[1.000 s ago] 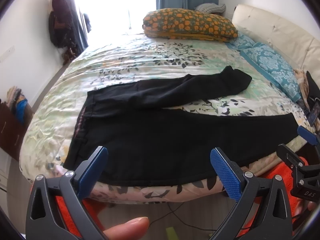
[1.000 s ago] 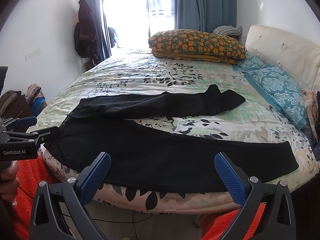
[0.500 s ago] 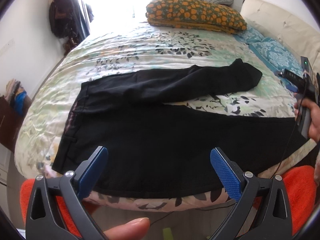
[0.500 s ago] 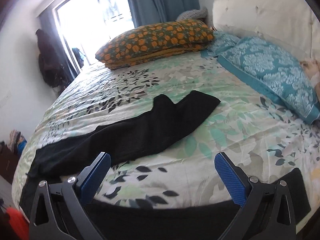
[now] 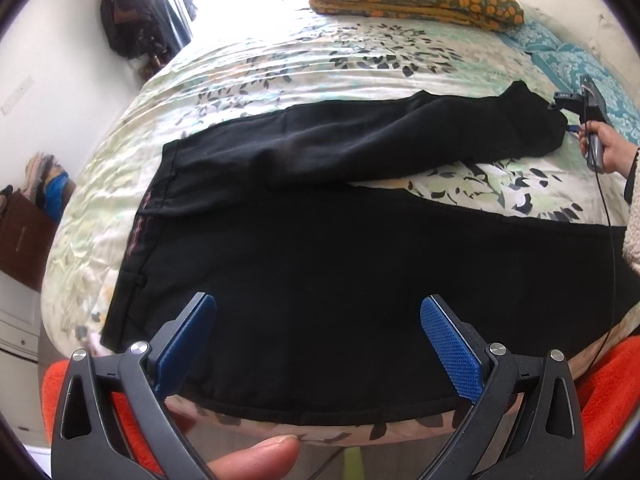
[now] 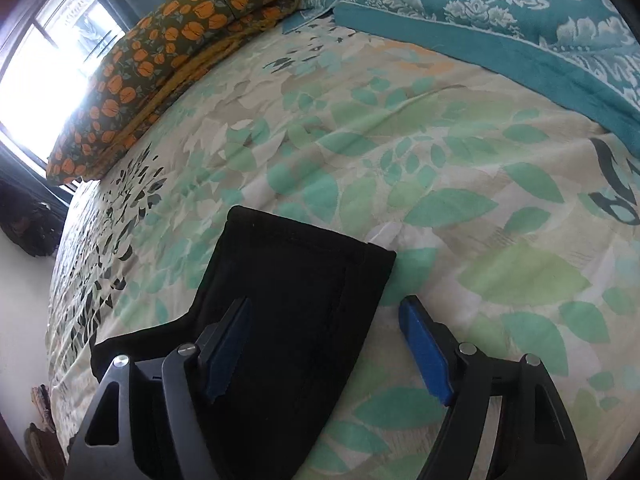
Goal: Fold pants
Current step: 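Grasp the angled trouser leg cuff with the right tool and straighten it alongside the other leg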
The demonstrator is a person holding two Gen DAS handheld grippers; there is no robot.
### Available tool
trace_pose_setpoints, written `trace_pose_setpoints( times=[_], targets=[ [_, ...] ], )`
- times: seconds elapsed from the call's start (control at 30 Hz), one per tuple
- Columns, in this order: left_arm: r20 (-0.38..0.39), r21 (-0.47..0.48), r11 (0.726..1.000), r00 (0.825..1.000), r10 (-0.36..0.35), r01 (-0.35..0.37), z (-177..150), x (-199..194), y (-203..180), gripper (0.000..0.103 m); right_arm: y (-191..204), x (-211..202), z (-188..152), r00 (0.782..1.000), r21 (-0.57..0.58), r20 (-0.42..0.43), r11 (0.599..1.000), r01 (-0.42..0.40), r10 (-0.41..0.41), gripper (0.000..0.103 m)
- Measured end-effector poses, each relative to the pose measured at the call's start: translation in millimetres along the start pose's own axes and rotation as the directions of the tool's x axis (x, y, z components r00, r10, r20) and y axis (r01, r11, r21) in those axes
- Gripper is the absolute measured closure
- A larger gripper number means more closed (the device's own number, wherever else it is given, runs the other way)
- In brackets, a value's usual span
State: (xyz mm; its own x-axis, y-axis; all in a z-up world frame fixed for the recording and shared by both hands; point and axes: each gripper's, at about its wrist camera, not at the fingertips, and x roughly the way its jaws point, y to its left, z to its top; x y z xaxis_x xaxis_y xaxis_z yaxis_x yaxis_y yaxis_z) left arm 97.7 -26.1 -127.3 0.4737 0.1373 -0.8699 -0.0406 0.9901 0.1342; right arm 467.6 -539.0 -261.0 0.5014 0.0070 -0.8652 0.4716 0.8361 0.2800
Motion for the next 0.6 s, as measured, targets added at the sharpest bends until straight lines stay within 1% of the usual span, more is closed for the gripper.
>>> trace_pose_setpoints(
  times=[0.03, 0.07, 0.1, 0.13, 0.17, 0.23, 0.3, 0.37, 0.43, 0.5, 0.53, 0.57, 0.6],
  targets=[
    [-0.002, 0.006, 1.0, 1.0, -0.001, 0.001, -0.2, 1.0, -2.1, 0.001, 4.2, 2.1, -0.2, 1.0, -0.03, -0.001, 0.999, 0.012, -0.012, 0.051],
    [-0.003, 0.012, 1.0, 1.0, -0.002, 0.002, -0.4, 1.6, -4.3, 0.001, 6.9, 2.7, -0.1, 0.999, -0.062, 0.003, 0.997, 0.053, -0.053, 0.079],
    [-0.005, 0.018, 1.0, 1.0, -0.003, 0.003, -0.9, 1.4, -5.9, 0.001, 6.6, 1.3, 0.6, 0.997, -0.084, 0.013, 0.993, 0.082, -0.081, 0.087],
    [-0.007, 0.022, 1.0, 1.0, -0.005, 0.005, -0.9, 1.1, -7.7, 0.001, 4.1, -2.2, 0.9, 0.998, -0.087, 0.019, 0.994, 0.064, -0.062, 0.089],
    [-0.006, 0.024, 1.0, 1.0, -0.009, 0.009, -0.5, 0.1, -9.2, 0.001, 1.5, -9.6, 0.5, 0.998, -0.085, 0.041, 0.995, 0.056, -0.053, 0.09],
    [0.002, 0.023, 1.0, 1.0, -0.017, 0.017, 0.7, -3.3, -10.5, 0.001, -4.1, -33.6, -2.9, 0.99, -0.095, 0.12, 0.991, 0.09, -0.078, 0.091],
    [0.016, 0.019, 1.0, 1.0, -0.024, 0.024, 1.6, -7.9, -10.5, 0.001, -19.0, -58.9, -6.3, 0.975, -0.069, 0.191, 0.989, 0.133, -0.118, 0.091],
    [0.02, 0.017, 0.999, 0.999, -0.03, 0.03, 2.1, -10.4, -11.7, 0.001, -41.5, -75.4, -10.5, 0.966, -0.004, 0.213, 0.988, 0.153, -0.149, 0.091],
    [0.006, 0.02, 0.999, 0.999, -0.042, 0.042, 3.8, -8.6, -15.2, 0.001, -60.4, -76.3, -20.4, 0.967, 0.016, 0.169, 0.982, 0.189, -0.189, 0.089],
    [-0.016, 0.029, 0.999, 0.999, -0.043, 0.043, 6.1, -2.9, -18.7, 0.001, -74.5, -72.3, -31.7, 0.971, 0.03, 0.108, 0.977, 0.211, -0.213, 0.08],
    [-0.038, 0.032, 0.999, 0.999, -0.026, 0.027, 7.9, 1.9, -19.8, 0.001, -80.2, -73.7, -37.7, 0.971, 0.038, 0.086, 0.975, 0.22, -0.222, 0.062],
    [-0.053, 0.029, 0.999, 0.998, -0.022, 0.023, 9.2, 5.7, -19.6, 0.001, -83.4, -80.3, -43.6, 0.966, 0.046, 0.091, 0.97, 0.24, -0.244, 0.041],
    [-0.063, 0.021, 1.0, 0.998, -0.019, 0.02, 10.6, 8.6, -17.8, 0.001, -84.9, -90.8, -49.6, 0.958, 0.051, 0.113, 0.965, 0.259, -0.263, 0.035]
  ],
)
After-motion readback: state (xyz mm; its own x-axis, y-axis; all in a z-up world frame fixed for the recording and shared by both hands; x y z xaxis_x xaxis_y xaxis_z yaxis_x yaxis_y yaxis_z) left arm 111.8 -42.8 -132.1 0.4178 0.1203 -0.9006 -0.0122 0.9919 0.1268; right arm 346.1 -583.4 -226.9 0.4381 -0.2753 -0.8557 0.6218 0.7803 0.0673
